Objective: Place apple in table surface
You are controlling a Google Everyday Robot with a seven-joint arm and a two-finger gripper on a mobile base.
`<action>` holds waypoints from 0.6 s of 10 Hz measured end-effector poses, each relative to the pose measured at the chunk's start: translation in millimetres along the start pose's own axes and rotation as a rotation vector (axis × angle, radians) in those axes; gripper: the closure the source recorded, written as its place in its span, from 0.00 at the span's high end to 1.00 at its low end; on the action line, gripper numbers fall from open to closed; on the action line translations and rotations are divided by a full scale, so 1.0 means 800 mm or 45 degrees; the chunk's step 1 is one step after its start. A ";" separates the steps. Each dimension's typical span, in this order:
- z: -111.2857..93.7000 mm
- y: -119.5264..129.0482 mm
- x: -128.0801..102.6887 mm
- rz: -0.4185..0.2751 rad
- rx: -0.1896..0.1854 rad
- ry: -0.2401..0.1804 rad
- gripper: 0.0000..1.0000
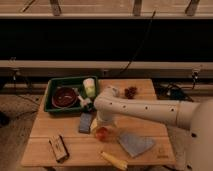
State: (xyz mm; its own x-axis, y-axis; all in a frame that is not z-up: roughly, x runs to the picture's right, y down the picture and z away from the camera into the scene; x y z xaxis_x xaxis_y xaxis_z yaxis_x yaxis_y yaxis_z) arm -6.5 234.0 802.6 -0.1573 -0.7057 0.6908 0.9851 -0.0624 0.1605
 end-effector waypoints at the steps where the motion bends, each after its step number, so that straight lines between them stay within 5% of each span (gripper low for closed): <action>1: 0.004 0.000 -0.002 0.000 -0.002 -0.013 0.78; 6: 0.011 -0.004 -0.008 -0.010 -0.014 -0.066 0.31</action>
State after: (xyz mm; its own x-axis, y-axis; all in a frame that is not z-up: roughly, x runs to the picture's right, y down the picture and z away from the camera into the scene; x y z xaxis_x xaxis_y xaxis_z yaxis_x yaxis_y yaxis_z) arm -9.1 244.9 804.3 -0.1683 -0.6677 0.7251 0.9844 -0.0757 0.1588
